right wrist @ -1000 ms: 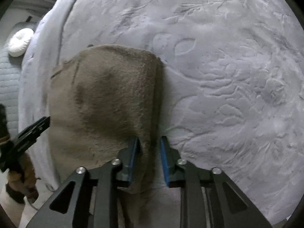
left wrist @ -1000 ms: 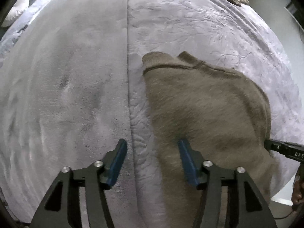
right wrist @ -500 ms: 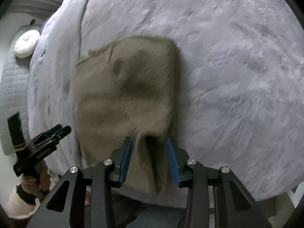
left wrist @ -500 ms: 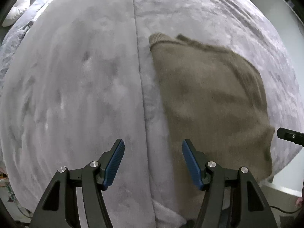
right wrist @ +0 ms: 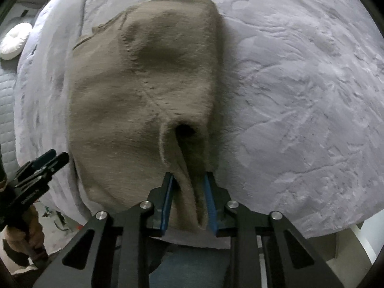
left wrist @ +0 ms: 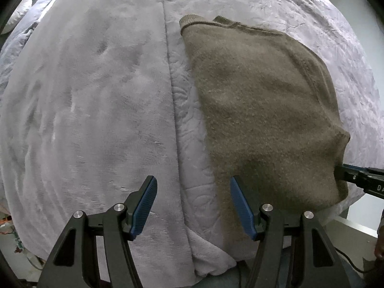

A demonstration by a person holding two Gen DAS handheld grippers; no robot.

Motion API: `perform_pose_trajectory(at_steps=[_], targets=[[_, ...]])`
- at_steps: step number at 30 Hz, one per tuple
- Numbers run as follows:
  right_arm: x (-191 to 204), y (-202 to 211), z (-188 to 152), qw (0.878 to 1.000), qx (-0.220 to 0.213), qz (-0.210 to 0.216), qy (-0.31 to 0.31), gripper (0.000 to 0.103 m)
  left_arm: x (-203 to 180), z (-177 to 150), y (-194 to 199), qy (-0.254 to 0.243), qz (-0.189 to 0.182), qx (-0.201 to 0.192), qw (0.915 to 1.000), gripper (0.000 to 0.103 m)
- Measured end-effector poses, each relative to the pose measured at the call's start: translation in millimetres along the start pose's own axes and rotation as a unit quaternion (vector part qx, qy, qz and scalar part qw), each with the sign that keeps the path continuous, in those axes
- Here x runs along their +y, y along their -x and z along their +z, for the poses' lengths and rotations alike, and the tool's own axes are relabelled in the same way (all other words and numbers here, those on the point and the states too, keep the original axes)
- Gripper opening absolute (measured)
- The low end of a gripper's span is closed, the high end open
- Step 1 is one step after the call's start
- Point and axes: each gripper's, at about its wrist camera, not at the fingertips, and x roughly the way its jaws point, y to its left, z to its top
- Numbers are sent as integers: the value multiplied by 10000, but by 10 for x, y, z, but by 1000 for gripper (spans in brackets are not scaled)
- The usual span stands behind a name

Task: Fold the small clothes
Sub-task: 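Lay the folded sweater down and open both tools, then pull both open tools back from the folded sweater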

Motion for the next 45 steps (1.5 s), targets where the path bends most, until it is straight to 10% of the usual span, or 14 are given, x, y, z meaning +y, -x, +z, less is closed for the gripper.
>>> perform_pose_trajectory(at_steps=[45], targets=[[304,440,240,9974,-414,-575,155,46,17,9,221,0,327,-100,9994,65]])
